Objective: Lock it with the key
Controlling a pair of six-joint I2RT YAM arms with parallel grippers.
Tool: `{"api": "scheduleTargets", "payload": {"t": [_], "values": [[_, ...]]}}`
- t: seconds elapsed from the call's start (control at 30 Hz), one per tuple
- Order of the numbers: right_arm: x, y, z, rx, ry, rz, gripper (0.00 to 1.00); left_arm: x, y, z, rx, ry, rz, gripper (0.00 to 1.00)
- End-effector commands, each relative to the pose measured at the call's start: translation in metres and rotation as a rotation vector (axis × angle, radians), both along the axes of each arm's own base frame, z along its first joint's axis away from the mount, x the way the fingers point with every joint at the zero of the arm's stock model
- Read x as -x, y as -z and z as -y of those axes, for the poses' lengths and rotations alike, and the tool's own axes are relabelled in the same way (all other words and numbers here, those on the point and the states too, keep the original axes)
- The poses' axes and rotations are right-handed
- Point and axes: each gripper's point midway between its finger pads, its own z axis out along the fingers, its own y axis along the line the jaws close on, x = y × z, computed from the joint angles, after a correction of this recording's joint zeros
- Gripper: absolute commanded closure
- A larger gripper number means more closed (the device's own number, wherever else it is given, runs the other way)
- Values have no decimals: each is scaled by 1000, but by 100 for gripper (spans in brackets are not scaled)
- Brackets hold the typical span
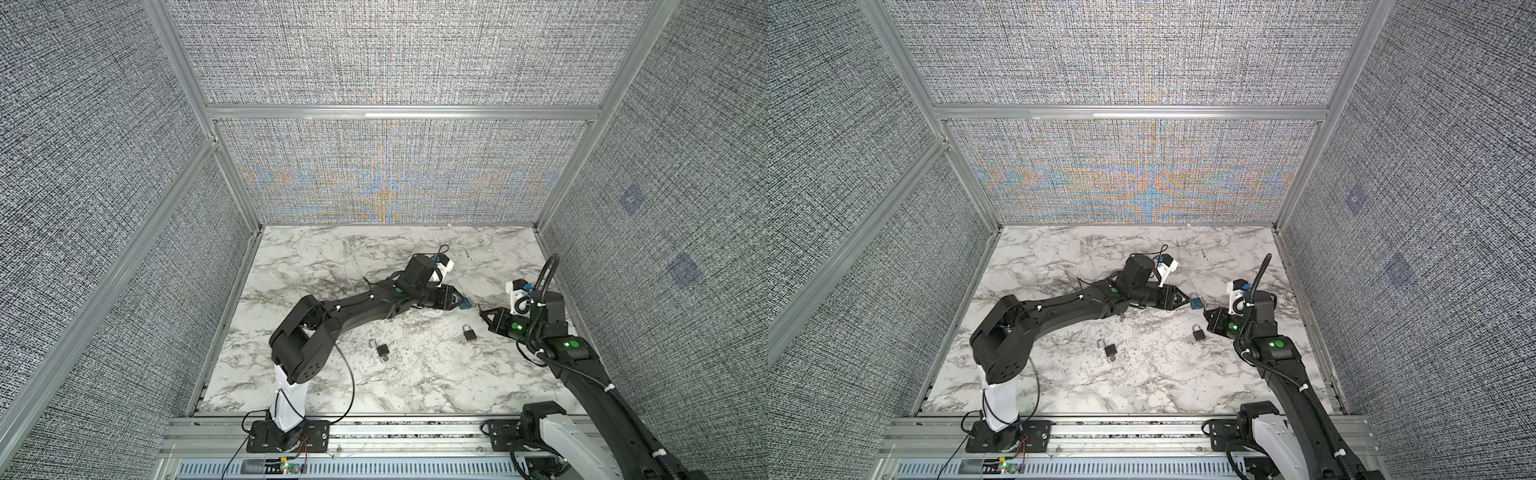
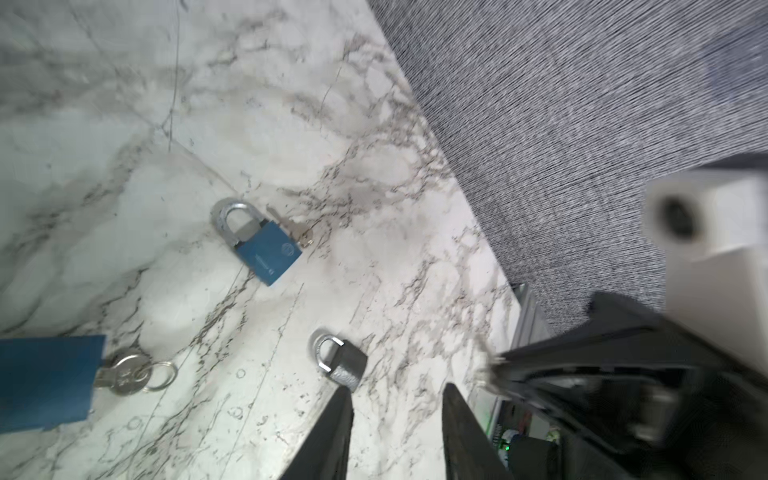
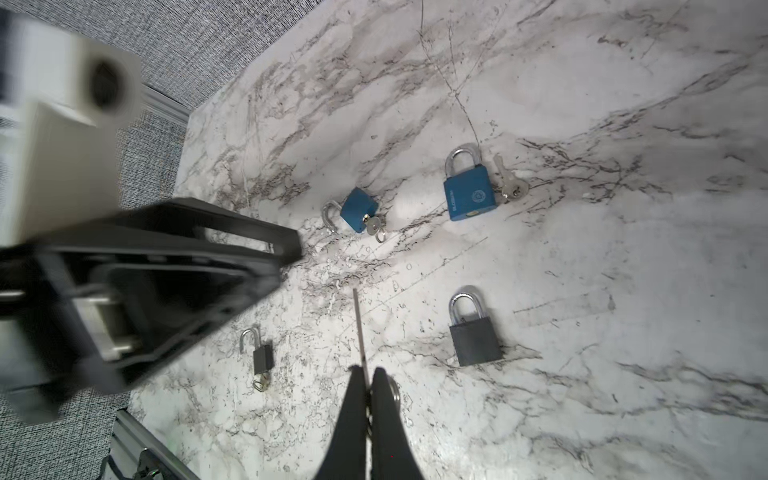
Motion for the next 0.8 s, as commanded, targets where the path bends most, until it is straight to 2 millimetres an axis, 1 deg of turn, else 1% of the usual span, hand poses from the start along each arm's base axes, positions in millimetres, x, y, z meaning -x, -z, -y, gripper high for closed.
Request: {"api": "scheduleTargets", "payload": {"t": [0.0,0.13,0.23,0.33,0.4,0.5,0.57,0.67,0.77], "values": [[-2,17,2,32,-3,-32,100,-8,-41,-4,80,-78,9,61],[-3,36,-1,28,-23,-90,100,-3,-85,-11,168,-101,14,60],[-3,51,1,43,-19,-125,100,1,-117,-17,226,-107,43,60],[-1,65,7,77,-3,-154,100,2,-144,-25,269,-130,86,60],[0,74,10,97,4,-170,100,2,-158,-29,294,-140,108,59],[1,84,13,117,14,-192,100,3,-171,-31,315,-144,122,59],[1,89,14,123,18,-198,100,4,-176,-33,329,-147,127,59],[-3,92,16,135,19,-201,100,5,-178,-35,339,-149,126,59],[-8,97,19,152,24,-209,100,6,-173,-35,330,-147,115,59]]}}
